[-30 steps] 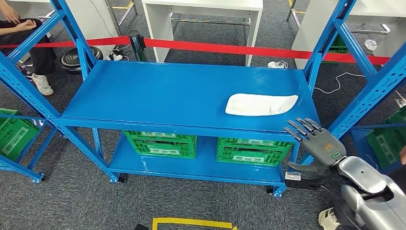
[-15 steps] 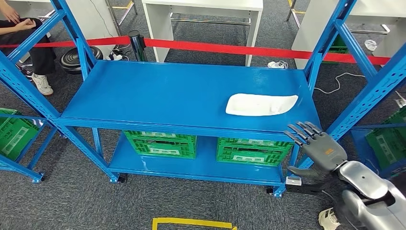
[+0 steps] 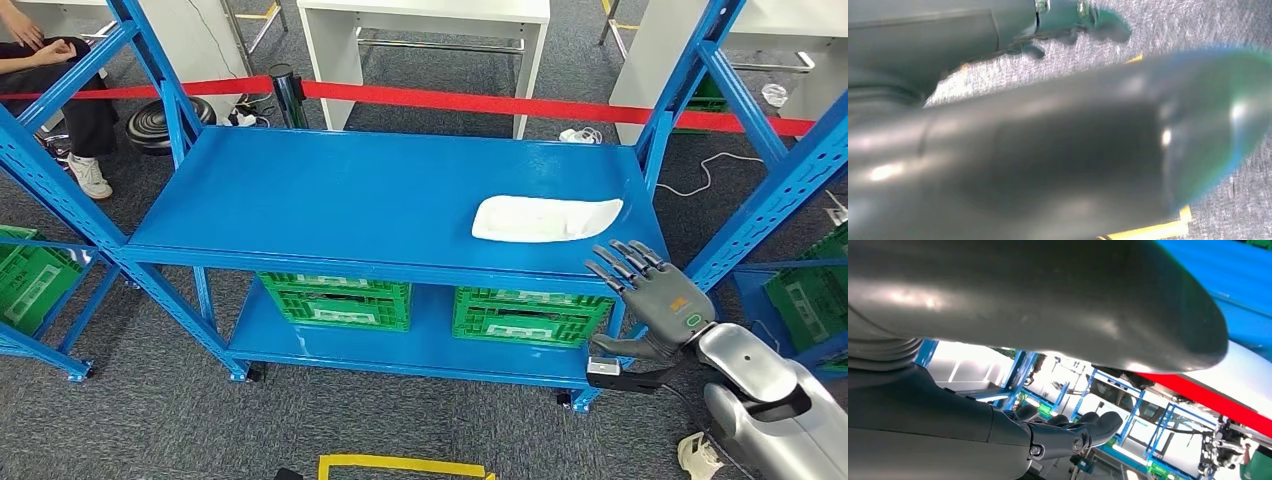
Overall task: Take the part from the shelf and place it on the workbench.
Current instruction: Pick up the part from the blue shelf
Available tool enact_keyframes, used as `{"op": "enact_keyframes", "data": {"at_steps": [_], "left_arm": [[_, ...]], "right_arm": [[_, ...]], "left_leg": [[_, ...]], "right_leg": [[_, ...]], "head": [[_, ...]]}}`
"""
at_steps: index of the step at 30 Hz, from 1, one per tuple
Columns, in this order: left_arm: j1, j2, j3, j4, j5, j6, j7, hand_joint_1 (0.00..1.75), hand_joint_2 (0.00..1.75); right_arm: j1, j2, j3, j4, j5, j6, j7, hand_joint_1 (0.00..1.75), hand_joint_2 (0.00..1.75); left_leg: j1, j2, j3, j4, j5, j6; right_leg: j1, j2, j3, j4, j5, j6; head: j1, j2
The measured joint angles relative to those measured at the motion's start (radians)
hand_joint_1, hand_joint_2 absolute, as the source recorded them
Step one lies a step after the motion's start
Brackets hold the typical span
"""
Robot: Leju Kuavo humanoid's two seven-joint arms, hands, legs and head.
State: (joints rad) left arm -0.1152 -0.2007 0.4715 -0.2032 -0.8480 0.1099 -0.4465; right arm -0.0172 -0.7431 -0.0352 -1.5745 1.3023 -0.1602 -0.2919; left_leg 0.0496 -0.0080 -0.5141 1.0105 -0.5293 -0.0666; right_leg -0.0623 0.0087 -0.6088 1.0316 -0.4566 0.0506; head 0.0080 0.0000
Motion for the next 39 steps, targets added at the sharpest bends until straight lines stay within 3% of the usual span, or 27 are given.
{"op": "enact_keyframes", "data": {"at_steps": [2,5,6,8,10,11,12,14,15,17,18,20,22,23,25,26,28,31,33,39], "left_arm": [[-0.003,0.001,0.0,0.0,-0.004,-0.005,0.0,0.0,0.0],[-0.007,0.001,0.0,-0.002,-0.008,-0.006,-0.003,0.0,0.0],[-0.008,0.001,0.0,-0.003,-0.009,-0.005,-0.003,0.0,0.0],[-0.008,0.0,0.0,-0.003,-0.01,-0.002,0.002,0.0,0.0],[-0.005,-0.002,0.0,-0.002,-0.011,-0.001,0.006,0.0,0.0],[-0.002,-0.002,0.0,-0.002,-0.011,-0.001,0.007,0.0,0.0],[0.0,-0.003,0.0,-0.001,-0.012,-0.001,0.007,0.0,0.0],[0.002,-0.002,0.0,-0.001,-0.011,0.001,0.007,0.0,0.0],[0.002,-0.001,0.0,-0.001,-0.011,0.002,0.007,0.0,0.0],[0.003,0.0,0.0,-0.001,-0.01,0.005,0.006,0.0,0.0],[0.004,-0.001,0.0,-0.001,-0.01,0.005,0.007,0.0,0.0],[0.004,-0.001,0.0,-0.001,-0.009,0.006,0.007,0.0,0.0],[0.004,-0.001,0.0,-0.001,-0.006,0.009,0.009,0.0,0.0],[0.004,-0.001,0.0,-0.001,-0.005,0.01,0.01,0.0,0.0],[0.004,-0.002,0.0,-0.001,-0.003,0.011,0.01,0.0,0.0],[0.004,-0.002,0.0,-0.001,-0.001,0.011,0.009,0.0,0.0],[0.004,-0.003,0.002,-0.001,0.009,0.013,0.011,0.0,0.0],[0.004,-0.005,0.009,-0.001,0.023,0.012,0.015,0.0,0.0],[0.004,-0.006,0.01,-0.001,0.022,0.006,0.013,0.0,0.0],[0.003,-0.007,0.01,-0.001,0.005,0.002,0.005,0.0,0.0]], "right_arm": [[0.018,-0.001,0.001,-0.004,-0.002,-0.002,0.006,0.0,0.0],[0.05,-0.011,0.0,-0.024,-0.01,0.0,0.008,0.0,0.0],[0.059,-0.014,-0.002,-0.03,-0.016,0.002,0.008,0.0,0.0],[0.078,-0.016,-0.009,-0.038,-0.025,0.009,0.007,0.0,0.0],[0.107,-0.016,-0.017,-0.048,-0.031,0.013,0.007,0.0,0.0],[0.121,-0.016,-0.022,-0.054,-0.033,0.013,0.007,0.0,0.0],[0.135,-0.016,-0.028,-0.06,-0.034,0.014,0.007,0.0,0.0],[0.158,-0.012,-0.043,-0.073,-0.035,0.014,0.007,0.0,0.0],[0.169,-0.012,-0.05,-0.079,-0.035,0.015,0.008,0.0,0.0],[0.192,-0.011,-0.063,-0.092,-0.035,0.017,0.007,0.0,0.0],[0.2,-0.012,-0.069,-0.098,-0.034,0.018,0.006,0.0,0.0],[0.211,-0.013,-0.082,-0.109,-0.035,0.018,0.005,0.0,0.0],[0.215,-0.013,-0.093,-0.116,-0.034,0.019,0.005,0.0,0.0],[0.218,-0.012,-0.096,-0.119,-0.033,0.019,0.005,0.0,0.0],[0.229,-0.011,-0.103,-0.124,-0.033,0.02,0.004,0.0,0.0],[0.236,-0.011,-0.109,-0.128,-0.034,0.02,0.003,0.0,0.0],[0.251,-0.011,-0.124,-0.136,-0.04,0.02,0.0,0.0,0.0],[0.266,-0.011,-0.143,-0.145,-0.049,0.023,-0.008,0.0,0.0],[0.266,-0.011,-0.147,-0.146,-0.049,0.025,-0.011,0.0,0.0],[0.228,-0.032,-0.145,-0.144,-0.059,0.066,-0.034,0.0,0.0]], "left_leg": [[-0.002,0.0,-0.001,0.002,-0.001,0.004],[-0.006,0.007,0.039,-0.063,0.03,0.036],[-0.004,0.01,0.058,-0.093,0.045,0.044],[-0.001,0.015,0.076,-0.118,0.056,0.048],[0.002,0.016,0.075,-0.108,0.048,0.043],[0.005,0.015,0.073,-0.097,0.04,0.037],[0.011,0.014,0.071,-0.082,0.029,0.029],[0.021,0.011,0.057,-0.039,-0.001,0.005],[0.022,0.008,0.048,-0.02,-0.017,-0.006],[0.017,0.006,0.037,-0.001,-0.037,-0.019],[0.018,0.005,0.038,-0.001,-0.04,-0.021],[0.021,0.006,0.039,0.009,-0.051,-0.019],[0.019,0.006,0.036,0.02,-0.07,-0.006],[0.015,0.006,0.036,0.017,-0.069,0.009],[0.01,0.003,0.037,0.004,-0.047,0.033],[0.009,0.003,0.037,0.001,-0.037,0.039],[0.009,0.003,0.037,-0.001,-0.035,0.027],[0.01,0.003,0.038,-0.005,-0.032,-0.013],[0.01,0.003,0.038,-0.005,-0.032,-0.029],[0.007,0.003,0.037,-0.004,-0.032,-0.029]], "right_leg": [[-0.006,-0.001,0.003,-0.01,0.004,0.005],[-0.004,-0.006,0.018,-0.034,0.012,0.015],[0.0,-0.007,0.01,-0.012,0.0,0.013],[0.004,-0.007,-0.041,0.09,-0.047,0.008],[0.003,-0.006,-0.088,0.173,-0.068,0.013],[-0.001,-0.006,-0.089,0.168,-0.054,0.019],[-0.007,-0.008,-0.071,0.128,-0.025,0.027],[-0.013,-0.006,-0.031,0.048,0.004,0.042],[-0.014,-0.003,-0.023,0.035,0.0,0.035],[-0.011,0.002,-0.032,0.055,-0.022,0.007],[-0.011,0.003,-0.037,0.064,-0.028,-0.011],[-0.006,0.003,-0.039,0.071,-0.033,-0.025],[-0.002,0.003,-0.036,0.071,-0.036,-0.033],[0.0,0.003,-0.034,0.071,-0.037,-0.036],[0.007,0.004,-0.032,0.07,-0.039,-0.039],[0.009,0.004,-0.031,0.07,-0.04,-0.04],[0.011,0.005,-0.03,0.069,-0.04,-0.041],[0.012,0.005,-0.03,0.069,-0.04,-0.041],[0.012,0.005,-0.029,0.068,-0.04,-0.04],[0.009,0.006,-0.018,0.05,-0.031,-0.026]], "head": [[0.0,0.0],[0.0,0.0],[0.003,0.0],[0.008,0.0],[0.01,0.0],[0.01,0.0],[0.01,0.0],[0.013,0.0],[0.016,0.0],[0.015,0.0],[0.012,0.0],[0.007,0.0],[0.003,0.0],[0.002,0.0],[0.0,0.0],[0.001,0.0],[0.001,0.0],[0.001,0.0],[0.001,0.0],[0.001,0.0]]}}
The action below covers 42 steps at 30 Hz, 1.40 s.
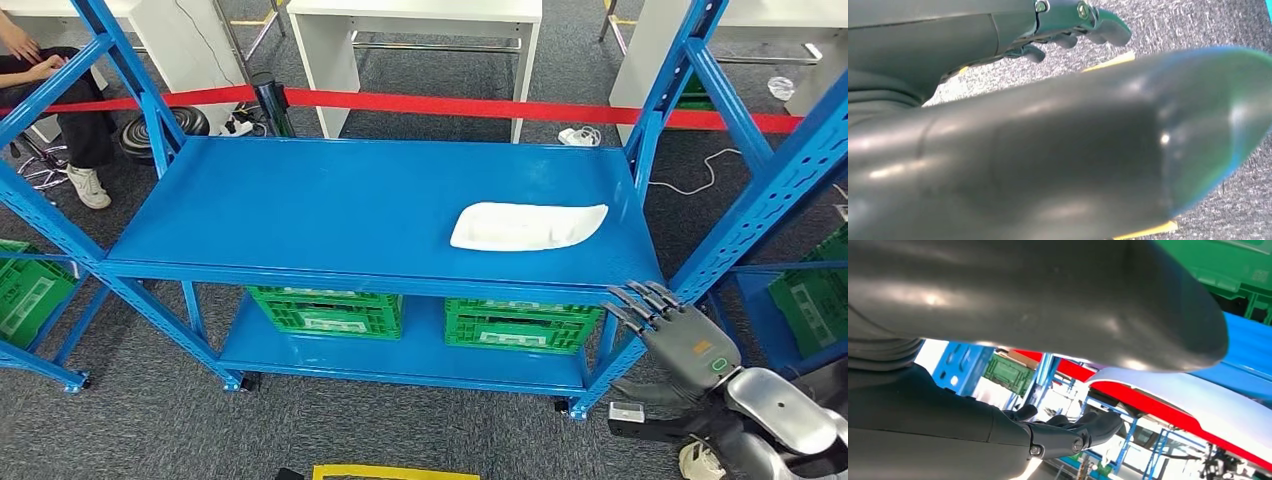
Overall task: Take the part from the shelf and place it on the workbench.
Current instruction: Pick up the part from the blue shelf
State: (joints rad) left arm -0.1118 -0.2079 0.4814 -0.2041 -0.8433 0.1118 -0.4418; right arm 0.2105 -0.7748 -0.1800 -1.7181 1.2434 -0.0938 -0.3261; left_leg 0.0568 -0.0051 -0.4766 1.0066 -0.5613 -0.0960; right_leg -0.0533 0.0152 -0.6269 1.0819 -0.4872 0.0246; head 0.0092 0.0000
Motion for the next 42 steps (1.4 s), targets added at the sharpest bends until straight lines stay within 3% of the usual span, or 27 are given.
{"op": "enact_keyframes", "data": {"at_steps": [8,20,33,42], "left_arm": [[-0.004,-0.002,0.0,0.0,-0.016,-0.008,0.003,0.0,0.0],[-0.012,-0.017,0.0,0.0,-0.017,-0.013,0.02,0.0,0.0],[-0.014,-0.017,0.0,0.0,-0.012,-0.018,0.026,0.0,0.0],[-0.011,-0.015,0.0,0.0,-0.008,-0.016,0.012,0.0,0.0]], "right_arm": [[-0.236,-0.165,0.061,0.054,-0.116,0.102,-0.053,0.0,0.0],[-0.333,-0.257,0.159,0.075,-0.297,0.179,-0.079,0.0,0.0],[-0.569,-0.23,0.363,0.219,-0.267,0.131,-0.027,0.0,0.0],[-0.555,-0.18,0.405,0.265,-0.235,0.012,-0.01,0.0,0.0]], "left_leg": [[-0.006,0.002,-0.002,0.003,0.001,0.011],[-0.006,-0.001,-0.004,0.003,0.0,0.018],[-0.007,-0.001,-0.005,0.004,0.001,0.02],[-0.007,-0.002,-0.005,0.005,0.0,0.021]], "right_leg": [[-0.006,0.005,0.009,-0.017,0.01,0.016],[-0.006,0.002,0.015,-0.029,0.014,0.022],[-0.006,0.002,0.016,-0.031,0.015,0.023],[-0.01,0.0,0.017,-0.035,0.017,0.024]], "head": [[0.0,0.0],[0.0,0.0],[0.0,0.0],[0.0,0.0]]}}
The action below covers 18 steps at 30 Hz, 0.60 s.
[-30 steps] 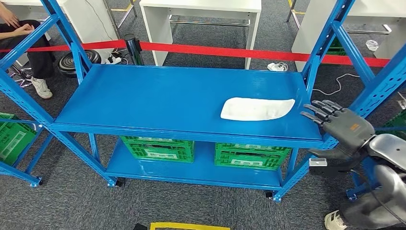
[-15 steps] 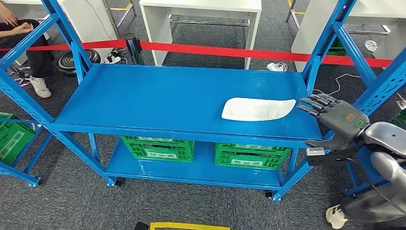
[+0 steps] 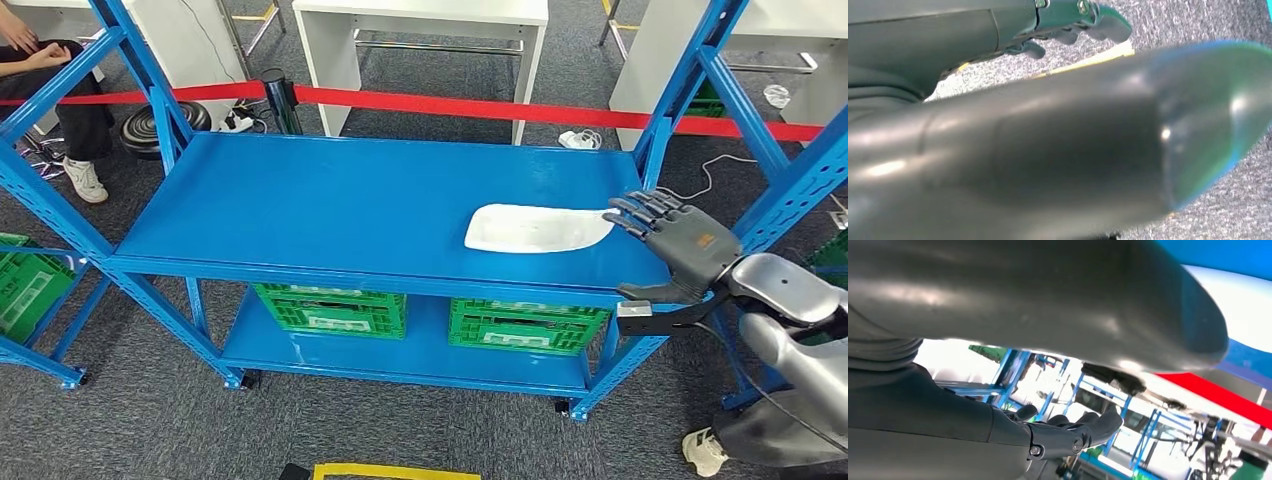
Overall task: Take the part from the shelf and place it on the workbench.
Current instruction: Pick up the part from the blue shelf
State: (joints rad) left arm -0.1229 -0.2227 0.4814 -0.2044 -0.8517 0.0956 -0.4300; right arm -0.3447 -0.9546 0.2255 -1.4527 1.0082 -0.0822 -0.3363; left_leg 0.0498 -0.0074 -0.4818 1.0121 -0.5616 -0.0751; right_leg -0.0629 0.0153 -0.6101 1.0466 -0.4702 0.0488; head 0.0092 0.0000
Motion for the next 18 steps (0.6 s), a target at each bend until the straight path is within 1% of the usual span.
{"op": "enact_keyframes", "data": {"at_steps": [1,2,3,4,5,6,7,8,9,10,11,12,13,14,15,16,17,18], "left_arm": [[0.0,0.001,0.0,0.0,0.0,0.0,-0.001,0.0,0.0],[0.0,0.002,0.0,0.0,-0.001,0.0,-0.001,0.0,0.0],[0.001,0.001,0.0,0.0,-0.003,0.0,-0.002,0.0,0.0],[0.001,0.001,0.0,-0.001,-0.004,0.0,-0.002,0.0,0.0],[0.001,0.0,0.0,-0.001,-0.006,-0.001,-0.002,0.0,0.0],[0.001,-0.001,0.0,-0.001,-0.007,-0.002,-0.001,0.0,0.0],[0.001,-0.001,0.0,-0.001,-0.007,-0.003,0.0,0.0,0.0],[0.002,-0.002,0.0,-0.001,-0.007,-0.007,0.0,0.0,0.0],[0.004,-0.002,0.0,-0.001,-0.008,-0.011,-0.001,0.0,0.0],[0.005,-0.002,0.0,0.0,-0.008,-0.014,-0.002,0.0,0.0],[0.007,-0.003,0.0,0.0,-0.008,-0.016,-0.003,0.0,0.0],[0.008,-0.002,0.0,0.0,-0.008,-0.017,-0.004,0.0,0.0],[0.007,0.001,0.0,0.0,-0.008,-0.017,-0.004,0.0,0.0],[0.006,0.002,0.0,-0.001,-0.008,-0.017,-0.005,0.0,0.0],[0.005,0.004,0.0,-0.001,-0.008,-0.017,-0.006,0.0,0.0],[0.004,0.005,0.0,-0.001,-0.008,-0.016,-0.006,0.0,0.0],[0.005,0.004,0.0,-0.001,-0.008,-0.016,-0.007,0.0,0.0],[0.004,0.004,0.0,-0.001,-0.008,-0.016,-0.007,0.0,0.0]], "right_arm": [[0.015,0.007,-0.003,0.0,0.01,-0.014,0.004,0.0,0.0],[0.033,0.012,-0.008,-0.001,0.018,-0.024,0.007,0.0,0.0],[0.054,0.016,-0.017,-0.004,0.024,-0.031,0.01,0.0,0.0],[0.072,0.02,-0.029,-0.007,0.027,-0.038,0.013,0.0,0.0],[0.088,0.024,-0.043,-0.011,0.031,-0.042,0.016,0.0,0.0],[0.102,0.028,-0.056,-0.013,0.035,-0.045,0.018,0.0,0.0],[0.114,0.033,-0.066,-0.014,0.039,-0.046,0.019,0.0,0.0],[0.129,0.038,-0.074,-0.016,0.043,-0.046,0.019,0.0,0.0],[0.145,0.041,-0.081,-0.018,0.046,-0.044,0.018,0.0,0.0],[0.159,0.045,-0.089,-0.02,0.048,-0.042,0.016,0.0,0.0],[0.169,0.048,-0.098,-0.022,0.049,-0.039,0.015,0.0,0.0],[0.176,0.051,-0.108,-0.024,0.05,-0.036,0.012,0.0,0.0],[0.18,0.058,-0.118,-0.026,0.052,-0.034,0.01,0.0,0.0],[0.186,0.063,-0.127,-0.028,0.053,-0.033,0.009,0.0,0.0],[0.196,0.067,-0.135,-0.031,0.054,-0.033,0.007,0.0,0.0],[0.205,0.071,-0.141,-0.035,0.056,-0.033,0.005,0.0,0.0],[0.216,0.072,-0.148,-0.038,0.056,-0.033,0.004,0.0,0.0],[0.223,0.074,-0.155,-0.042,0.057,-0.035,0.003,0.0,0.0]], "left_leg": [[-0.002,0.0,-0.001,0.0,0.001,0.004],[-0.006,0.0,0.006,-0.016,0.01,0.015],[-0.007,0.001,0.022,-0.042,0.025,0.027],[-0.008,0.001,0.043,-0.08,0.046,0.042],[-0.007,0.002,0.064,-0.119,0.065,0.053],[-0.003,0.002,0.078,-0.141,0.078,0.056],[-0.003,0.002,0.082,-0.151,0.082,0.058],[-0.002,0.002,0.082,-0.151,0.08,0.056],[0.0,0.002,0.082,-0.145,0.075,0.052],[0.003,0.0,0.081,-0.135,0.067,0.047],[0.009,-0.002,0.078,-0.12,0.056,0.038],[0.014,-0.004,0.073,-0.098,0.04,0.026],[0.017,-0.006,0.062,-0.072,0.022,0.012],[0.017,-0.007,0.049,-0.047,0.004,0.0],[0.015,-0.008,0.038,-0.028,-0.01,-0.01],[0.014,-0.009,0.031,-0.018,-0.019,-0.016],[0.014,-0.01,0.03,-0.014,-0.023,-0.02],[0.015,-0.008,0.031,-0.01,-0.025,-0.022]], "right_leg": [[-0.003,-0.002,0.003,-0.007,0.004,0.004],[-0.002,-0.004,0.011,-0.023,0.01,0.009],[-0.002,-0.009,0.018,-0.037,0.017,0.012],[0.002,-0.012,0.021,-0.039,0.015,0.012],[0.007,-0.014,0.014,-0.022,0.005,0.009],[0.008,-0.015,-0.008,0.02,-0.014,0.005],[0.009,-0.014,-0.038,0.076,-0.036,0.004],[0.008,-0.012,-0.068,0.13,-0.052,0.006],[0.005,-0.012,-0.089,0.161,-0.053,0.01],[0.0,-0.013,-0.095,0.16,-0.037,0.017],[-0.007,-0.014,-0.082,0.124,-0.006,0.026],[-0.014,-0.014,-0.06,0.073,0.016,0.038],[-0.018,-0.011,-0.043,0.037,0.028,0.046],[-0.02,-0.007,-0.036,0.022,0.025,0.04],[-0.02,-0.004,-0.038,0.029,0.009,0.029],[-0.02,-0.002,-0.046,0.045,-0.001,0.011],[-0.02,-0.003,-0.05,0.056,-0.009,-0.006],[-0.018,-0.004,-0.052,0.061,-0.014,-0.014]], "head": [[0.0,0.0],[-0.002,0.0],[-0.001,0.0],[0.0,0.0],[0.003,0.0],[0.008,0.0],[0.01,0.0],[0.011,0.0],[0.011,0.0],[0.011,0.0],[0.011,0.0],[0.011,0.0],[0.015,0.0],[0.019,0.0],[0.019,0.0],[0.018,0.0],[0.012,0.0],[0.006,0.0]]}}
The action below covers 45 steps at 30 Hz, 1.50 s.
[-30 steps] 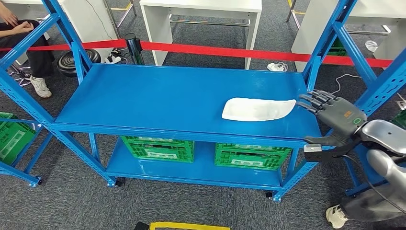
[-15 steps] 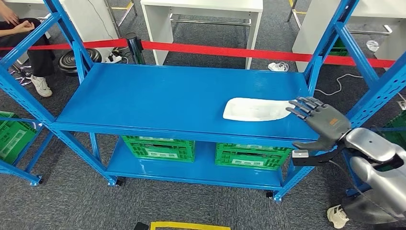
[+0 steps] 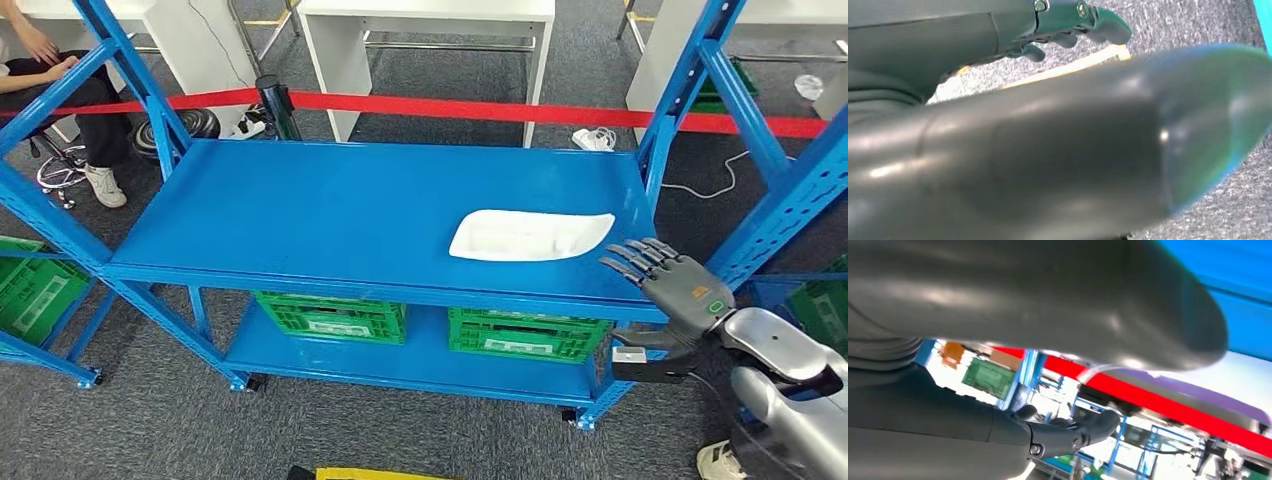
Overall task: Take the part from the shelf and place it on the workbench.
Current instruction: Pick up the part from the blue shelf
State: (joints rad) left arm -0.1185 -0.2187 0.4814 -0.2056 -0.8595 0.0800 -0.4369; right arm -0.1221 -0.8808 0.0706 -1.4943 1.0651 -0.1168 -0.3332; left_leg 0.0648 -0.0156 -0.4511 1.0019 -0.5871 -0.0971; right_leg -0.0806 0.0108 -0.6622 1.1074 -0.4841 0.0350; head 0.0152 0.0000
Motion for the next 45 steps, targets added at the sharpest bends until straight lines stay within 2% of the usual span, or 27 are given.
{"op": "enact_keyframes", "data": {"at_steps": [2,3,5,6,7,8,10,11,12,14,16,21,25,29,32,37,40,45], "left_arm": [[-0.002,0.0,0.0,0.0,0.0,0.0,-0.001,0.0,0.0],[-0.003,0.0,0.0,0.0,0.0,0.0,-0.002,0.0,0.0],[-0.003,0.0,0.0,0.0,0.001,0.0,-0.003,0.0,0.0],[-0.002,0.0,0.0,0.001,0.001,0.0,-0.004,0.0,0.0],[-0.001,0.0,0.0,0.001,0.002,0.0,-0.004,0.0,0.0],[0.0,0.0,0.0,0.001,0.003,0.0,-0.005,0.0,0.0],[0.0,0.0,0.0,0.002,0.005,-0.001,-0.007,0.0,0.0],[0.0,0.0,0.0,0.002,0.007,-0.001,-0.007,0.0,0.0],[0.0,0.0,0.0,0.002,0.007,-0.001,-0.007,0.0,0.0],[0.001,-0.002,0.001,0.002,0.008,0.0,-0.006,0.0,0.0],[0.001,-0.004,0.002,0.002,0.007,0.003,-0.004,0.0,0.0],[0.0,-0.007,0.002,0.001,0.002,0.005,-0.003,0.0,0.0],[-0.004,-0.009,0.002,0.001,-0.01,0.005,-0.003,0.0,0.0],[-0.007,-0.013,0.002,0.001,-0.02,0.004,-0.004,0.0,0.0],[-0.007,-0.015,0.002,0.001,-0.021,0.005,-0.003,0.0,0.0],[-0.008,-0.015,0.002,0.002,-0.022,0.005,0.01,0.0,0.0],[-0.007,-0.015,0.002,0.002,-0.026,0.005,0.013,0.0,0.0],[-0.006,-0.015,0.002,0.002,-0.033,0.005,0.015,0.0,0.0]], "right_arm": [[0.006,0.002,-0.016,-0.008,0.001,-0.002,-0.001,0.0,0.0],[0.009,0.002,-0.023,-0.011,0.001,-0.003,0.0,0.0,0.0],[0.015,0.003,-0.029,-0.015,0.002,-0.003,-0.001,0.0,0.0],[0.019,0.004,-0.029,-0.016,0.003,-0.003,-0.001,0.0,0.0],[0.024,0.006,-0.031,-0.018,0.003,-0.003,-0.001,0.0,0.0],[0.031,0.007,-0.035,-0.022,0.002,-0.003,0.0,0.0,0.0],[0.045,0.01,-0.048,-0.031,0.0,-0.004,0.001,0.0,0.0],[0.054,0.012,-0.054,-0.035,-0.003,-0.004,0.001,0.0,0.0],[0.063,0.014,-0.061,-0.04,-0.007,-0.003,-0.001,0.0,0.0],[0.083,0.016,-0.074,-0.05,-0.016,-0.001,-0.009,0.0,0.0],[0.095,0.015,-0.087,-0.057,-0.02,0.005,-0.021,0.0,0.0],[0.059,-0.004,-0.094,-0.058,-0.015,0.062,-0.068,0.0,0.0],[-0.063,-0.023,-0.032,-0.015,-0.05,0.128,-0.128,0.0,1.75],[-0.238,-0.024,0.13,0.075,-0.064,0.147,-0.165,0.0,0.0],[-0.359,-0.002,0.266,0.157,-0.07,0.114,-0.165,0.0,0.0],[-0.487,0.08,0.452,0.29,-0.078,0.038,-0.149,0.0,0.0],[-0.51,0.128,0.508,0.346,-0.083,-0.008,-0.137,0.0,0.0],[-0.511,0.214,0.546,0.416,-0.088,-0.072,-0.126,0.0,0.0]], "left_leg": [[-0.002,0.008,-0.027,0.057,-0.03,0.006],[-0.006,0.012,-0.061,0.119,-0.058,0.013],[-0.021,0.014,-0.148,0.268,-0.112,0.029],[-0.029,0.014,-0.182,0.316,-0.118,0.04],[-0.038,0.014,-0.199,0.328,-0.104,0.055],[-0.049,0.014,-0.197,0.302,-0.072,0.071],[-0.072,0.013,-0.157,0.182,0.006,0.108],[-0.08,0.014,-0.138,0.129,0.029,0.119],[-0.084,0.014,-0.126,0.092,0.041,0.123],[-0.085,0.015,-0.121,0.07,0.046,0.109],[-0.085,0.012,-0.121,0.067,0.051,0.103],[-0.085,0.013,-0.122,0.067,0.053,0.114],[-0.085,0.016,-0.123,0.067,0.055,0.12],[-0.085,0.016,-0.123,0.067,0.056,0.123],[-0.085,0.015,-0.124,0.067,0.057,0.125],[-0.084,0.013,-0.121,0.066,0.058,0.125],[-0.084,0.01,-0.119,0.066,0.06,0.124],[-0.084,0.009,-0.119,0.066,0.06,0.124]], "right_leg": [[0.007,-0.002,0.0,0.003,-0.003,-0.011],[0.011,-0.003,0.001,0.001,-0.003,-0.014],[0.023,-0.006,0.002,-0.001,-0.004,-0.02],[0.03,-0.007,0.002,-0.001,-0.004,-0.023],[0.037,-0.008,0.004,-0.001,-0.005,-0.026],[0.044,-0.008,0.006,-0.002,-0.006,-0.029],[0.054,-0.007,0.01,-0.003,-0.007,-0.03],[0.057,-0.007,0.012,-0.003,-0.007,-0.03],[0.06,-0.007,0.012,-0.004,-0.007,-0.029],[0.062,-0.007,0.013,-0.008,-0.006,-0.033],[0.062,-0.008,0.016,-0.016,-0.001,-0.036],[0.062,-0.007,0.025,-0.032,0.01,-0.022],[0.062,-0.005,0.027,-0.039,0.015,-0.015],[0.062,-0.004,0.028,-0.042,0.018,-0.012],[0.063,-0.005,0.029,-0.043,0.019,-0.01],[0.063,-0.007,0.029,-0.043,0.02,-0.01],[0.064,-0.01,0.029,-0.043,0.02,-0.01],[0.064,-0.011,0.029,-0.043,0.02,-0.01]], "head": [[-0.004,0.0],[-0.005,0.0],[-0.005,0.0],[-0.005,0.0],[-0.005,0.0],[-0.005,0.0],[-0.004,0.0],[-0.004,0.0],[-0.004,0.0],[-0.004,0.0],[-0.004,0.0],[-0.003,0.0],[-0.004,0.0],[-0.004,0.0],[-0.004,0.0],[-0.004,0.0],[-0.004,0.0],[-0.004,0.0]]}}
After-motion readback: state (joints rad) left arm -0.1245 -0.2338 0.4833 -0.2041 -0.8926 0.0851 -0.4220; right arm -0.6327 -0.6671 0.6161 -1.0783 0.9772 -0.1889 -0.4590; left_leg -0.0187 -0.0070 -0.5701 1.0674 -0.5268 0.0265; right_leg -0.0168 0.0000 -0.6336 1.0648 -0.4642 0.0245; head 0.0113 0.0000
